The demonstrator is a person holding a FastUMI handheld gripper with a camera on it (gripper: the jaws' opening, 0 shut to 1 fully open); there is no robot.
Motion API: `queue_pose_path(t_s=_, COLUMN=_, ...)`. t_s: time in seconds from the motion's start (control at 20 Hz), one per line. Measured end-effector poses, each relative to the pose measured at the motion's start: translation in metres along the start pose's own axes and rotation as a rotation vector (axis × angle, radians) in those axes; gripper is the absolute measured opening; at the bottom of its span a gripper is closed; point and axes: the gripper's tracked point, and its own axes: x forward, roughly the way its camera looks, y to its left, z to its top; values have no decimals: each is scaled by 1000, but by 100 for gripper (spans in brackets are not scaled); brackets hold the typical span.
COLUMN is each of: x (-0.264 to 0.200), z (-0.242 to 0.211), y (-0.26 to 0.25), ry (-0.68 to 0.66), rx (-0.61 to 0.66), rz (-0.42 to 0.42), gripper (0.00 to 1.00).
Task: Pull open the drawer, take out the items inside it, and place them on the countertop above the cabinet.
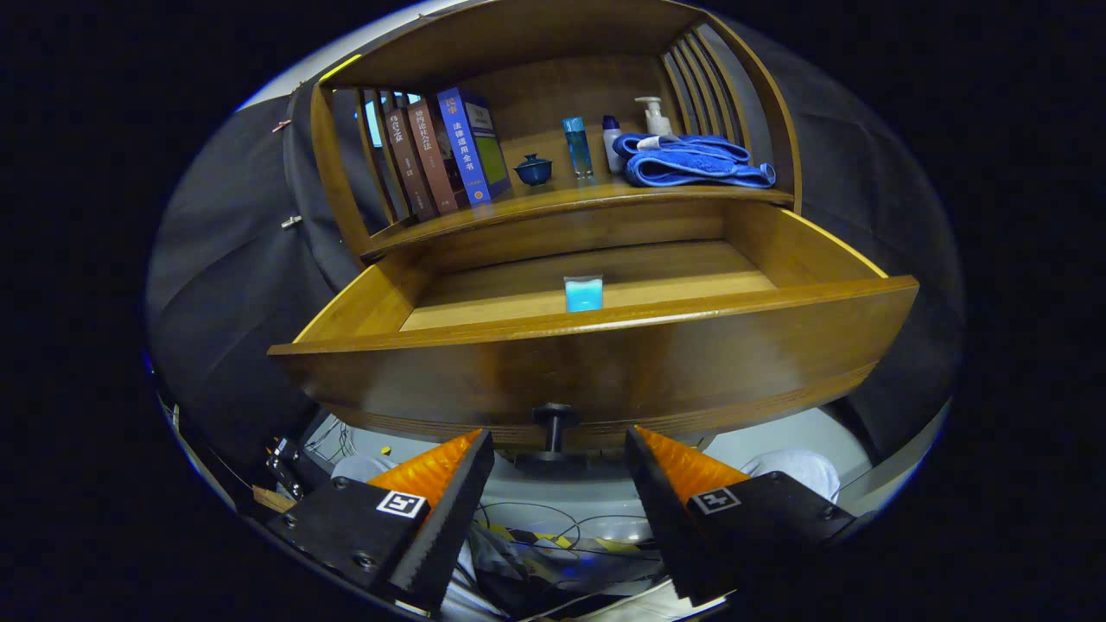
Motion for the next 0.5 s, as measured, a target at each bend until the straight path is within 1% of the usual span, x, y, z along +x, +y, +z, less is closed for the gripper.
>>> queue_pose_path(t_s=0.1, x=-17, z=9, y=10, ry=-18, rx=-9, rz=30, gripper=100)
queue_pose_path(t_s=0.2, x=-36, z=30, y=20, ry=-52, rx=-42, rz=57, gripper=100)
queue_pose_path(t_s=0.35, x=-63, z=91, y=33, ry=-157, rx=-127, rz=86, gripper=100)
queue_pose_path(t_s=0.5, x=-72, z=164, y=31, ry=-323, rx=-219, rz=60, gripper=99)
